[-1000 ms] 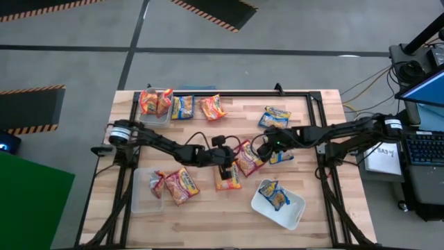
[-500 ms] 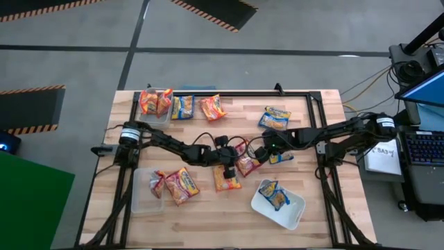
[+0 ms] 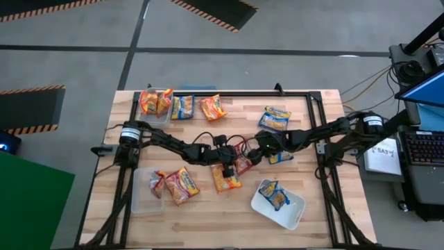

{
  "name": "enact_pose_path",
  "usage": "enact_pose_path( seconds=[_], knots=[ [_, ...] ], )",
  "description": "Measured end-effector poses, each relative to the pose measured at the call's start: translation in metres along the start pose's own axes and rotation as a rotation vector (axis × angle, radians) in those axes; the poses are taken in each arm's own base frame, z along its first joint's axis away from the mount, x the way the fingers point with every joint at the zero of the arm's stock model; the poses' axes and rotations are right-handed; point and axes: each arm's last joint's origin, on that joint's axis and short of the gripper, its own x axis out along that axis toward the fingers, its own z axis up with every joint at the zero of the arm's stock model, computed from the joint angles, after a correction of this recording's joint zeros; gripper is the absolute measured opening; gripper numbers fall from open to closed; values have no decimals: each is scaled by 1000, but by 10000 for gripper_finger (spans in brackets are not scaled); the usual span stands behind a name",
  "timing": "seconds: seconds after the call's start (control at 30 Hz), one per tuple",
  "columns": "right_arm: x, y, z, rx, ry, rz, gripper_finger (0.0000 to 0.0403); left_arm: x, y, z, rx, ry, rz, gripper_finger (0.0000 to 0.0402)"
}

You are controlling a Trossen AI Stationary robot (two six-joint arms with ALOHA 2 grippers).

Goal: Sort Maruchan noodles
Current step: Put the red noodle pack into the transparent bin

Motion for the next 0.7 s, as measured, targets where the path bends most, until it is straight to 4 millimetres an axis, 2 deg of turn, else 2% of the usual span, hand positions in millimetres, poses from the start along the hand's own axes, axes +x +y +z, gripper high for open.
enact_pose_path(
  seconds=[0.2, 0.43, 0.7],
  knots=[
    [12, 2, 3, 9, -3, 76, 277, 0, 0, 0, 0, 1, 0, 77],
    [16, 5, 6, 6, -6, 92, 245, 0, 0, 0, -7, -14, 0, 77],
    [15, 5, 6, -13, -9, 94, 139, 0, 0, 3, -16, -35, 3, 77]
  ],
)
